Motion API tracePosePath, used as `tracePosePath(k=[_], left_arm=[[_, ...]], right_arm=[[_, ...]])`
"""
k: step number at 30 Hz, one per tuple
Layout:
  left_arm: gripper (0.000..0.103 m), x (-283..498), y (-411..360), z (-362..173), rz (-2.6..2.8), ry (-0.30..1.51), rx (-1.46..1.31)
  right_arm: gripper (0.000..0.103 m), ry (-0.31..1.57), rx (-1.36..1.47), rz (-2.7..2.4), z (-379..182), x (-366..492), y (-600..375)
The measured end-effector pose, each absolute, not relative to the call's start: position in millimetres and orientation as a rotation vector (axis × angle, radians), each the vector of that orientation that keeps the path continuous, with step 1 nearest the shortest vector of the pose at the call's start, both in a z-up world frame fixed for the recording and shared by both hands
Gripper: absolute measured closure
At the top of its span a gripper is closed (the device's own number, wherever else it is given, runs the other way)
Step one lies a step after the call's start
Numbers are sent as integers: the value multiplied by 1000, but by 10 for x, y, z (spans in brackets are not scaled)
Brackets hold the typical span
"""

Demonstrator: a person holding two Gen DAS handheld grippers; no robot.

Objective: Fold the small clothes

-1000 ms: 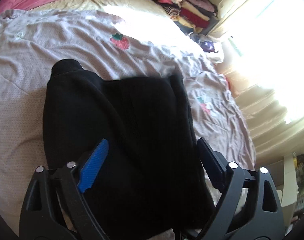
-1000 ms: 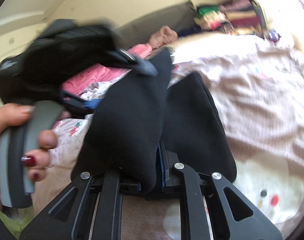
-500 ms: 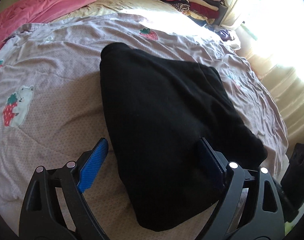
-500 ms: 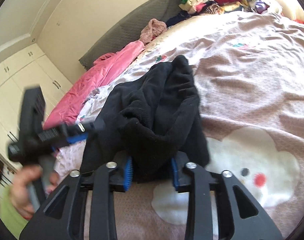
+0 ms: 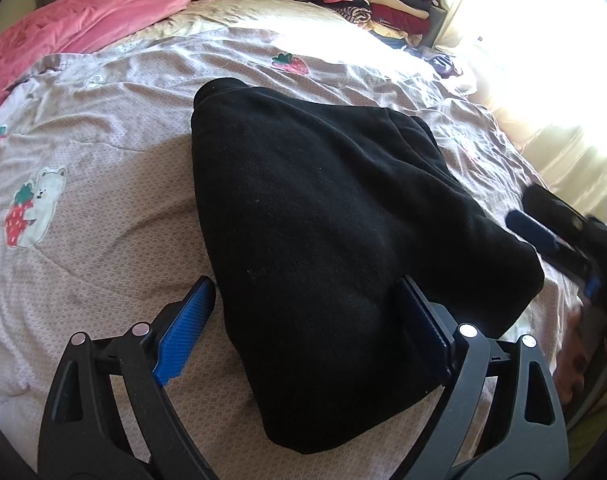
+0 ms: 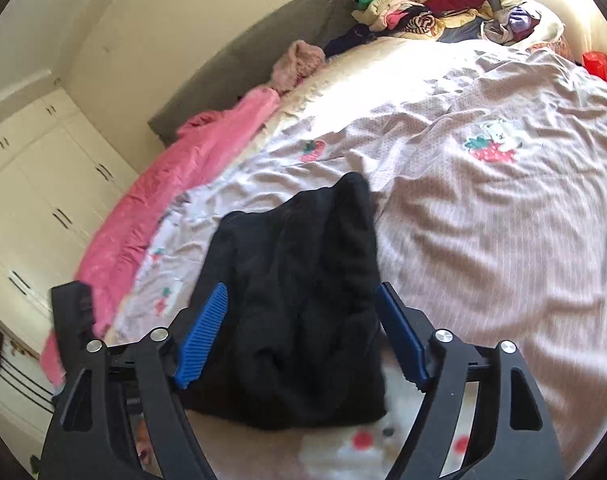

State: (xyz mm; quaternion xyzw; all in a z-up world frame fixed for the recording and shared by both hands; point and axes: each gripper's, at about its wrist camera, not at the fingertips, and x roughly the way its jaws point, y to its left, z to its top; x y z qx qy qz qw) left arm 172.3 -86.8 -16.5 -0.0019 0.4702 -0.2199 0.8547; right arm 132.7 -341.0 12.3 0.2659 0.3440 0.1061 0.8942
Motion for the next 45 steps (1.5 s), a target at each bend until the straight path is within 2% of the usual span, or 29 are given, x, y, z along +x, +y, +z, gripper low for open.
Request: tracePosePath(k=[8, 9, 10, 11, 12, 14, 16, 19, 20, 22, 23, 26, 27, 28, 30, 36, 45], left_arm=[[19, 1701, -847, -163, -463, 985, -11], [19, 1700, -848, -163, -461, 985, -10], [19, 1698, -849, -162, -461, 985, -9], [19, 1693, -851, -157, -459, 982, -7], [19, 1685, -852, -152, -457, 979, -4], [19, 1665, -856, -140, -461, 973, 1], [19, 1656, -850, -148, -465, 976, -4], [18, 1637, -838, -154, -465, 980, -11], [18, 1617, -832, -145, -462, 976, -7], [18, 1570, -815, -115, -457, 966, -1], [17, 1549, -800, -96, -456, 961, -2], [15, 1471, -748, -7, -445, 937, -2], [15, 1431, -730, 34, -440, 927, 2], [10, 1396, -713, 67, -434, 917, 6], [9, 1309, -683, 147, -418, 894, 15], [9, 1031, -575, 323, -394, 842, 33], [9, 652, -343, 422, -359, 791, 12]], right_arm=[[24, 849, 424, 204, -48, 1941, -3275], [27, 866, 411, 199, -79, 1989, -3239], [35, 880, 397, 214, -109, 2030, -3192], [67, 887, 376, 233, -129, 2053, -3141], [77, 886, 349, 243, -128, 2056, -3093], [79, 835, 278, 246, -56, 1998, -3020], [77, 816, 236, 216, -81, 1970, -3011], [68, 854, 250, 181, -233, 1992, -3070], [61, 848, 257, 174, -218, 1969, -3083], [56, 821, 252, 160, -109, 1872, -3090], [51, 799, 246, 154, -37, 1803, -3094], [28, 707, 239, 129, 225, 1494, -3148], [23, 683, 239, 122, 292, 1404, -3166], [20, 653, 238, 116, 377, 1278, -3188], [13, 619, 236, 108, 483, 1087, -3218], [5, 560, 238, 93, 650, 574, -3268], [5, 551, 169, 83, 653, 104, -3093]])
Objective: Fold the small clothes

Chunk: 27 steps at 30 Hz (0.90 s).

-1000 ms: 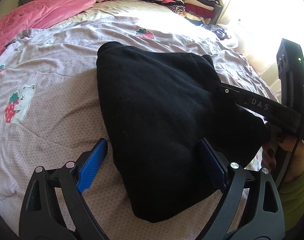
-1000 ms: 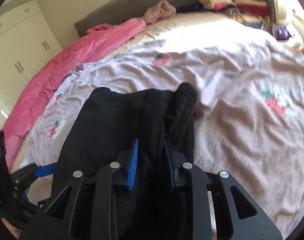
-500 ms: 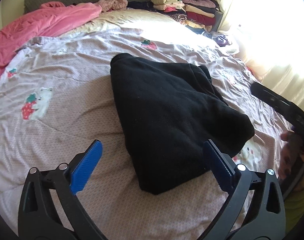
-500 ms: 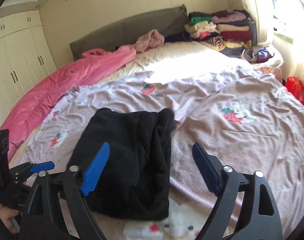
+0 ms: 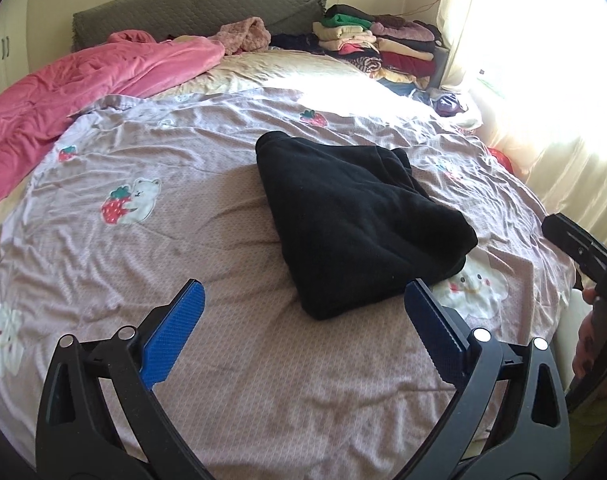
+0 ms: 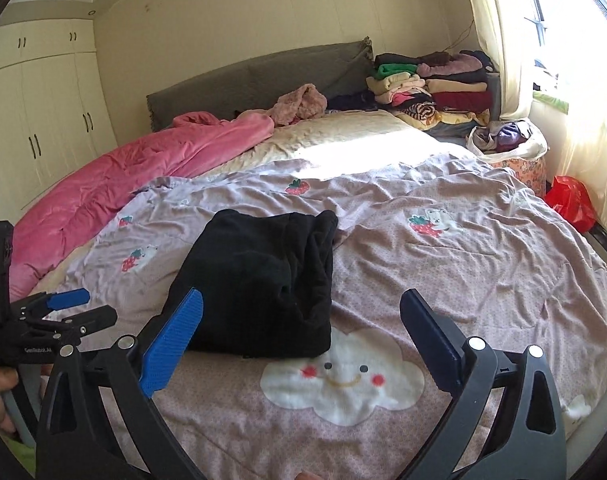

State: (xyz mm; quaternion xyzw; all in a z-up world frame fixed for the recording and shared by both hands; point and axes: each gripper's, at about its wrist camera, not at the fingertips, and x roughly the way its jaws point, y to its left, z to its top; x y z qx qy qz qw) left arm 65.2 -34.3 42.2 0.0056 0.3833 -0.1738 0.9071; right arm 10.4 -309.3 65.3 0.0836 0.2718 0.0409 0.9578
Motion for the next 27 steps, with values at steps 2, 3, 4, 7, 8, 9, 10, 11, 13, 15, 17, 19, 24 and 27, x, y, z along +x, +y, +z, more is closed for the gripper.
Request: tracePosePath(k=[2, 3, 4, 7, 8, 9, 10, 11, 13, 15, 17, 19, 24, 27], left_arm=[[9, 585, -298, 404, -349, 796, 2], [9, 549, -279, 390, -345, 796, -2], [9, 507, -268, 374, -345, 798, -2], [9, 423, -247, 312, -340, 806, 2], [9, 398, -244, 289, -335, 810, 3], [9, 366, -242, 260, -330, 812, 3], [9, 337, -239, 231, -327, 813, 1], [9, 312, -234, 214, -325, 814, -1], [9, 277, -225, 173, -315, 818, -2], [9, 272, -219, 146, -307, 827, -3], [9, 264, -205, 122, -298, 833, -7], [9, 252, -204, 108, -296, 837, -10], [9, 249, -208, 100, -275, 844, 6], [9, 249, -202, 106, -266, 845, 6]], right_arm=[[5, 561, 160, 80, 612, 43, -3042], [5, 569, 156, 82, 592, 21, -3015], [5, 576, 156, 77, 560, -4, -2990], [5, 613, 148, 82, 448, -41, -2897], [4, 625, 143, 84, 409, -49, -2868], [4, 638, 137, 85, 365, -53, -2839], [5, 654, 130, 79, 307, -59, -2802], [5, 664, 123, 78, 268, -69, -2769], [5, 690, 112, 74, 181, -71, -2713], [5, 704, 107, 72, 128, -79, -2669], [5, 712, 107, 79, 104, -85, -2645], [4, 712, 105, 80, 103, -84, -2635], [4, 702, 99, 77, 137, -89, -2637], [4, 701, 98, 73, 158, -91, -2654]])
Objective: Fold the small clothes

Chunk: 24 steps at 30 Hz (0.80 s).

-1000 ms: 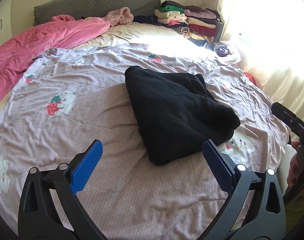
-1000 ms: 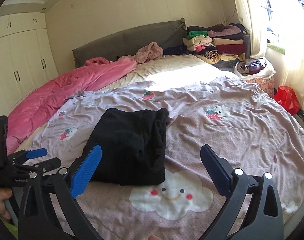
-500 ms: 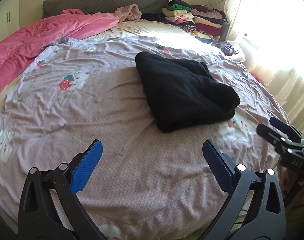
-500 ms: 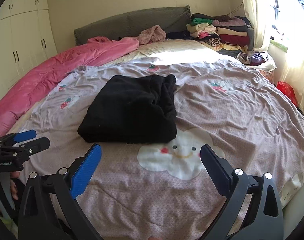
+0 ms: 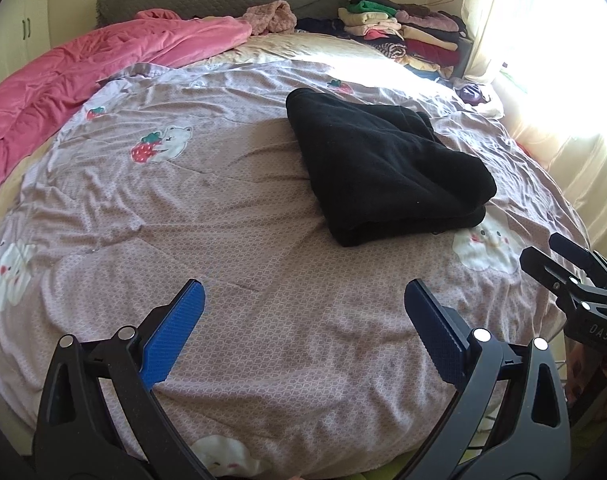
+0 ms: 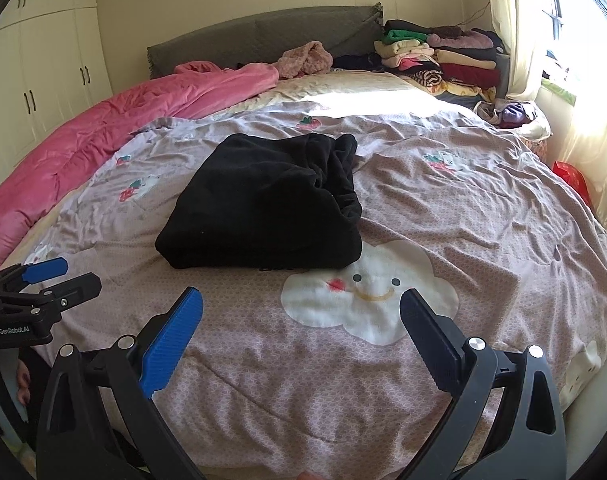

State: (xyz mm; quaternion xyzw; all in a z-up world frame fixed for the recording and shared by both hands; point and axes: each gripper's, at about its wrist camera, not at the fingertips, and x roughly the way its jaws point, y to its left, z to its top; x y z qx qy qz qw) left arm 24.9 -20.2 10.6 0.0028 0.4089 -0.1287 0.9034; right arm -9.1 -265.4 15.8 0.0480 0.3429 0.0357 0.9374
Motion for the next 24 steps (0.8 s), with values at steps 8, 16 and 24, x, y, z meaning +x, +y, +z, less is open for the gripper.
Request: tracePosePath(k=[8, 16, 24], left_arm=[[9, 246, -183, 123, -252, 840, 2], [9, 242, -170, 129, -245, 841, 2], [9, 237, -159, 126, -236, 845, 6]], right_arm=[[4, 700, 100, 67, 171, -105, -2689], [4, 700, 96, 63, 172, -113, -2689], [4, 699, 95, 65, 172, -114, -2688]])
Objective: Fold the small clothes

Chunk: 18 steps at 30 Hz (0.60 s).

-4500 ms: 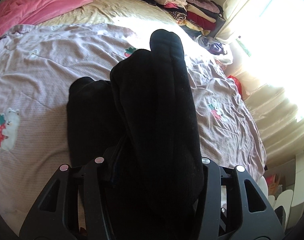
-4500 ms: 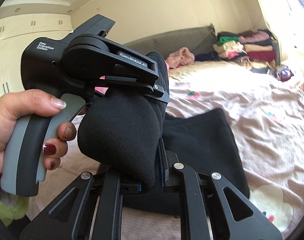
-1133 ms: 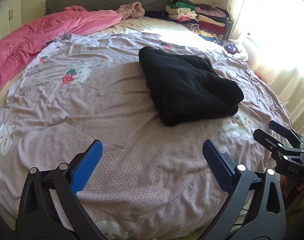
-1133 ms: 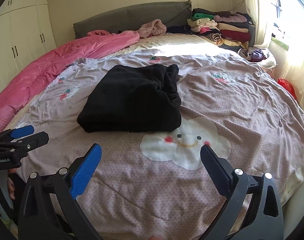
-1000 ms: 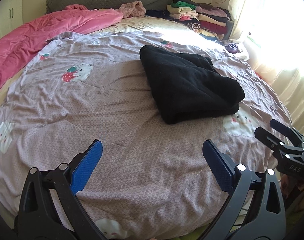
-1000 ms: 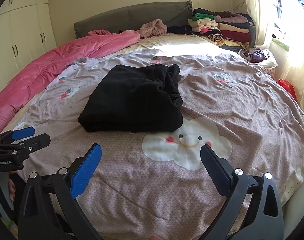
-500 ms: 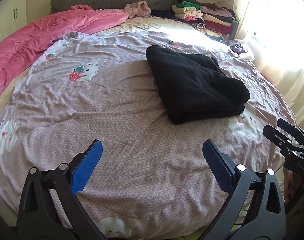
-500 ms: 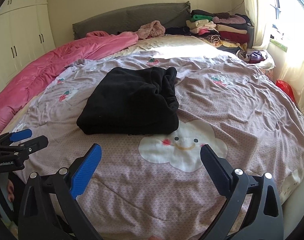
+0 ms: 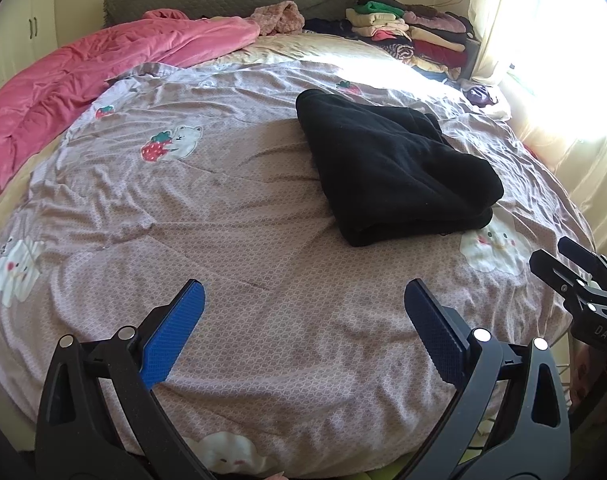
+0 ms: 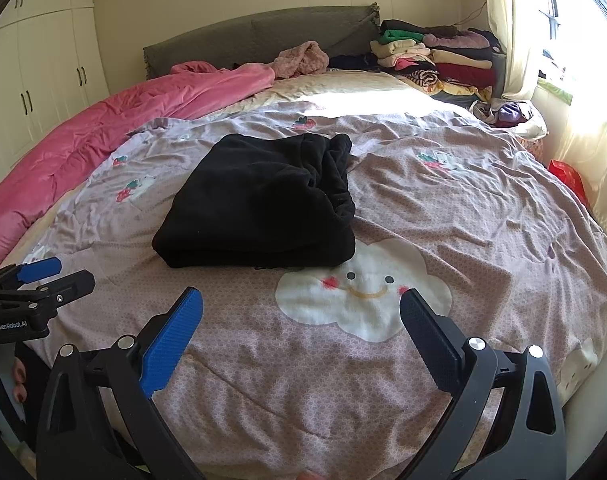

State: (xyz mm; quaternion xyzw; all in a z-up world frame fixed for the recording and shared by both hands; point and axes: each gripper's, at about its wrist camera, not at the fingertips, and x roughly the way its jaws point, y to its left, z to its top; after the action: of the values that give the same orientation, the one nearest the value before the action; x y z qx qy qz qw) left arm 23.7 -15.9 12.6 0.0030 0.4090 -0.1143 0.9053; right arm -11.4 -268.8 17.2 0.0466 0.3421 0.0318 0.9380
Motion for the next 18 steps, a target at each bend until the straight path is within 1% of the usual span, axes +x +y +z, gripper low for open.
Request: tracePosePath(k=[18], left_arm=[[9, 229, -144, 126, -231, 845, 8]], right_arm=[[5, 694, 93, 58, 190, -140, -2677]])
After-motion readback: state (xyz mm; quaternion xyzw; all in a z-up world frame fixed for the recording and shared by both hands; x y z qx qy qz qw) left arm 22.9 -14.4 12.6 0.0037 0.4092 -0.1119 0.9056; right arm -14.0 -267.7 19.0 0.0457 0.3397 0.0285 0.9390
